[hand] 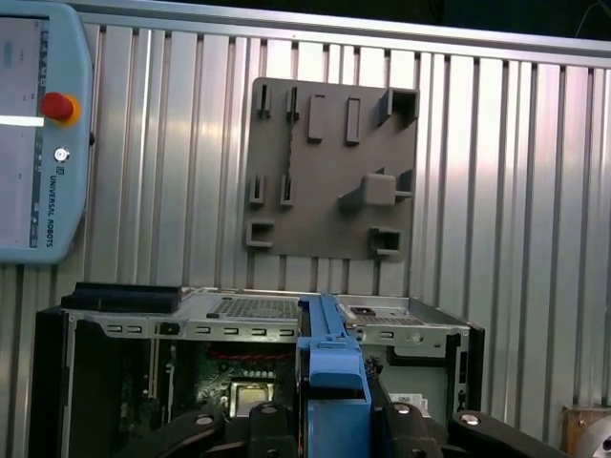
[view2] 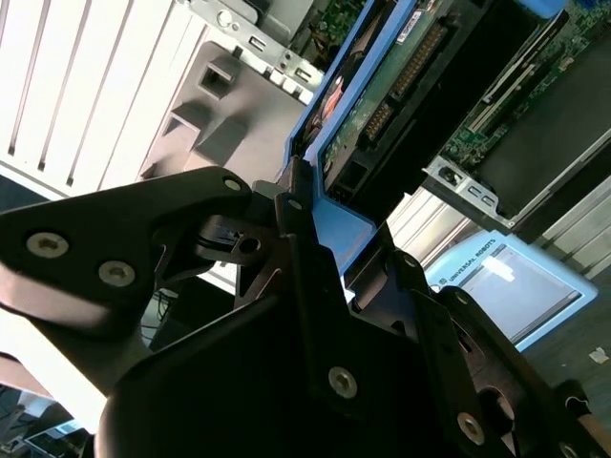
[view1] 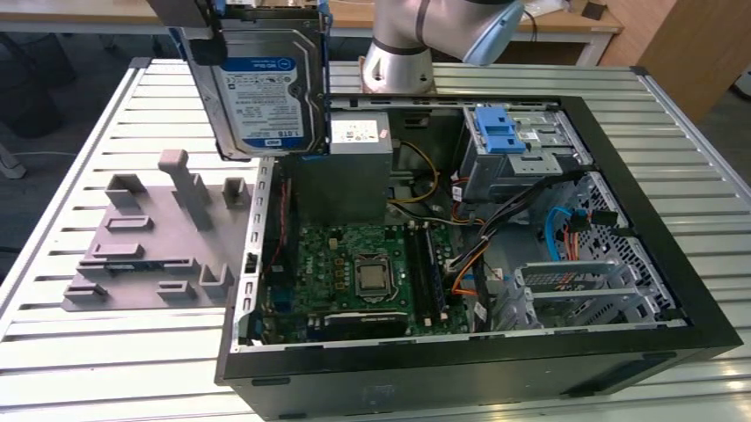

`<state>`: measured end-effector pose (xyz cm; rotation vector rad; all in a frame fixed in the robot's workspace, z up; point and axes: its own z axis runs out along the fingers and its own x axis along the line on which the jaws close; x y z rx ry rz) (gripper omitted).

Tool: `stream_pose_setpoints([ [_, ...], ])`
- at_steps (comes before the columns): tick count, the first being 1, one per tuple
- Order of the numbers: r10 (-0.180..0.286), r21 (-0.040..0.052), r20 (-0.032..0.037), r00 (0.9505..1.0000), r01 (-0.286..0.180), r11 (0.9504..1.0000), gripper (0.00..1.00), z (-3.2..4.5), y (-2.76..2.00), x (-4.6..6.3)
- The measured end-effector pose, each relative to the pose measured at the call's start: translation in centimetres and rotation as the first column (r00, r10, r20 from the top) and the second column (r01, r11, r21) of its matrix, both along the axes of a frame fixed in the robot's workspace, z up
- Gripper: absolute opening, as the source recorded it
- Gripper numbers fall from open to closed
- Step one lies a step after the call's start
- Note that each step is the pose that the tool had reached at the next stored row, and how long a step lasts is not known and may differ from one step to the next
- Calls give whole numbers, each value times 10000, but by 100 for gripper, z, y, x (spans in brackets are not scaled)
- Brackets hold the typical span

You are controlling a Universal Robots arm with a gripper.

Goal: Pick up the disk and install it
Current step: 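Pick up the disk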

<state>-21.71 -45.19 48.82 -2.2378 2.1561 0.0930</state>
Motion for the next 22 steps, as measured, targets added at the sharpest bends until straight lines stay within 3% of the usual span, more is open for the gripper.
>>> stream_pose_setpoints([
  [7,-8,-39,0,10000,8,10000,36,-11,-3,112],
  [11,-54,-322,0,10000,54,9995,36,-12,-3,144],
  [12,-65,-353,2,10000,65,9994,36,-16,-4,149],
  [22,-153,-357,1,9999,153,9992,36,-47,-15,314],
])
